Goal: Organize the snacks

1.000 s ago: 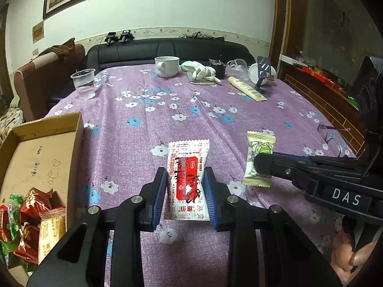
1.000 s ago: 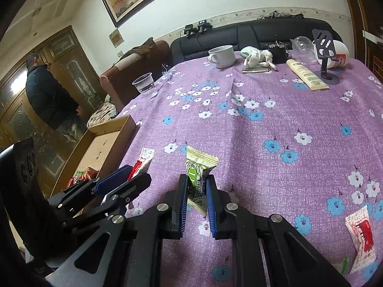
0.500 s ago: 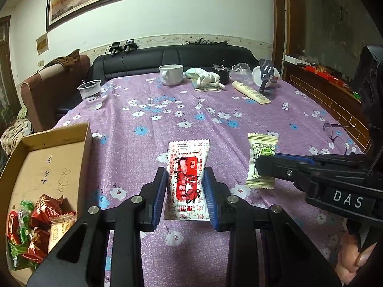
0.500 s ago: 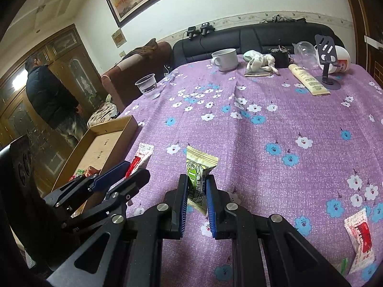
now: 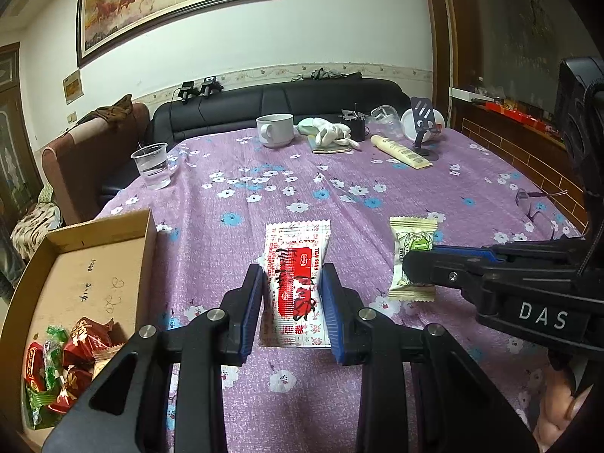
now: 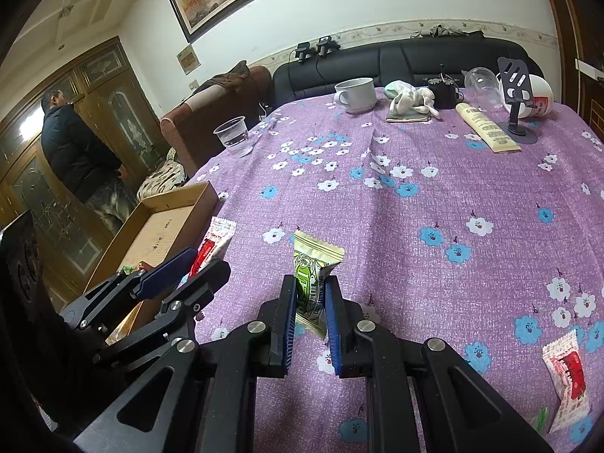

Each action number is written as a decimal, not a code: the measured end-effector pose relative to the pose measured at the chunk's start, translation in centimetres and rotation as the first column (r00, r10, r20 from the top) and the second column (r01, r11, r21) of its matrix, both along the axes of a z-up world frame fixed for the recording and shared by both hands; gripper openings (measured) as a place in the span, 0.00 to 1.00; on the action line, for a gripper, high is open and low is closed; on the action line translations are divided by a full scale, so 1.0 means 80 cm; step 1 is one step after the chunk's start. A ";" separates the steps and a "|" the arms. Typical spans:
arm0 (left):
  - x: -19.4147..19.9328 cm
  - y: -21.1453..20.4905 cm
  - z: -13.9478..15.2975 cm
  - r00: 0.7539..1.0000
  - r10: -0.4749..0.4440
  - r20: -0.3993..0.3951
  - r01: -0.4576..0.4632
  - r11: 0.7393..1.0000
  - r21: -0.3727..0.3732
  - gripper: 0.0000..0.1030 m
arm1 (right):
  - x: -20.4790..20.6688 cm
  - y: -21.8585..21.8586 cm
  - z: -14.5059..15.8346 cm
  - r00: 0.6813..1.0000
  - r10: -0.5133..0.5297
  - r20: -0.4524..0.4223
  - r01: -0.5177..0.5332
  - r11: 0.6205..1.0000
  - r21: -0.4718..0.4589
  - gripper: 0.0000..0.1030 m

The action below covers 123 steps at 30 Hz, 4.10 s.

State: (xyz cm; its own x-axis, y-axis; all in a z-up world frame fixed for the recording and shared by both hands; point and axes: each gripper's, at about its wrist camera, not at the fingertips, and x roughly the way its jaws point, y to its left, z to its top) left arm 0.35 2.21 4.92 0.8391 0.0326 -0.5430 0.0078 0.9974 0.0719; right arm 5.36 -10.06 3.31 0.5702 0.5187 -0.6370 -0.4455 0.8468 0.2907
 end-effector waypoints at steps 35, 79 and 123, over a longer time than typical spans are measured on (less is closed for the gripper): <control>-0.006 -0.001 0.006 0.999 0.021 0.036 -0.022 0.999 0.027 0.28 | -0.002 0.001 0.002 1.000 -0.001 0.005 0.001 1.000 0.000 0.15; -0.078 0.255 -0.029 0.942 0.308 -0.131 -0.334 0.882 -0.332 0.28 | -0.087 0.256 -0.024 0.934 0.356 -0.038 -0.357 0.934 -0.021 0.14; -0.087 0.263 -0.026 0.929 0.347 -0.129 -0.370 0.876 -0.310 0.41 | -0.092 0.144 0.034 0.972 0.233 -0.033 -0.228 0.966 0.120 0.31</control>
State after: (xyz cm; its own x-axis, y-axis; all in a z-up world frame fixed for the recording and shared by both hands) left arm -6.63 23.25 2.87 0.7645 0.1371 -0.6299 -0.3612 0.9004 -0.2424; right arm -2.02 1.49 6.00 0.3979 0.7037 -0.5886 -0.6081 0.6827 0.4051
